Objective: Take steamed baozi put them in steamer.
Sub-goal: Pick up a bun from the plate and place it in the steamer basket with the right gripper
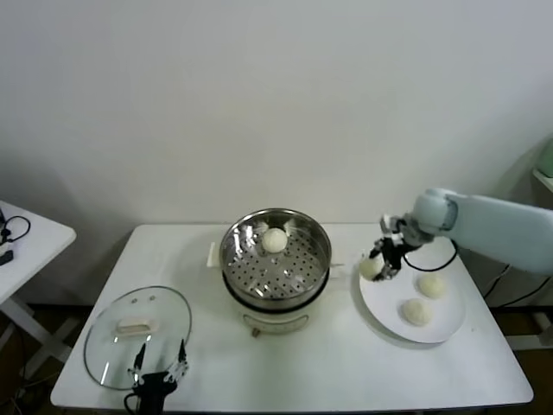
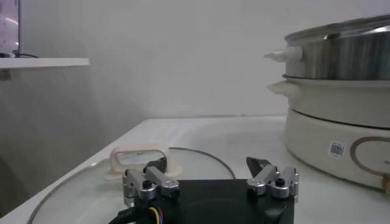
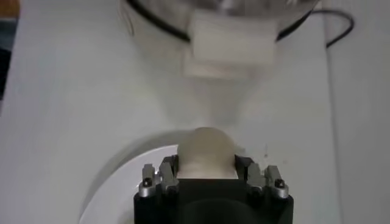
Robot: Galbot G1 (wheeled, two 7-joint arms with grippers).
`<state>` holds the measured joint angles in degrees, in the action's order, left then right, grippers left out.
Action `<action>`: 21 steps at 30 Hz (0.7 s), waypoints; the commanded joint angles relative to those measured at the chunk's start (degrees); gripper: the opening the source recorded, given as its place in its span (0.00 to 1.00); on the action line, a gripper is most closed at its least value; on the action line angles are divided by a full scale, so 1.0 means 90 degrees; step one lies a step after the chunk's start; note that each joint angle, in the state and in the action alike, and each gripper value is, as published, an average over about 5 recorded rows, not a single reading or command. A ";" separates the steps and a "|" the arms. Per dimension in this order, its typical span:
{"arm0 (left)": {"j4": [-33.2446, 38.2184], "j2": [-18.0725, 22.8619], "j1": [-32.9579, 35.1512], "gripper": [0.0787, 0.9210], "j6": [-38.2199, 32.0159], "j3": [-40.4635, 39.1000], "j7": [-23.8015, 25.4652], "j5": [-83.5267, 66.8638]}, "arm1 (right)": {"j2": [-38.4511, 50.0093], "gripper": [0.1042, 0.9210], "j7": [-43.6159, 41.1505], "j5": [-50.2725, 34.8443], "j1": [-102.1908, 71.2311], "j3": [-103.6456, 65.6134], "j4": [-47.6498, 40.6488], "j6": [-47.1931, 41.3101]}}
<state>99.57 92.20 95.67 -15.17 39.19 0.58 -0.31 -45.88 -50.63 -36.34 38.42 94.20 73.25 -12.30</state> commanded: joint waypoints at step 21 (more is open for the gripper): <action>-0.0092 0.0051 -0.0024 0.88 -0.0069 -0.0099 0.0026 0.0021 | -0.3143 0.63 0.0658 -0.1710 0.1179 -0.0339 0.0709 -0.1266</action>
<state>98.94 92.20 95.39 -15.72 38.21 0.78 -0.15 -64.69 -49.16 -54.17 56.34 93.72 79.41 -20.20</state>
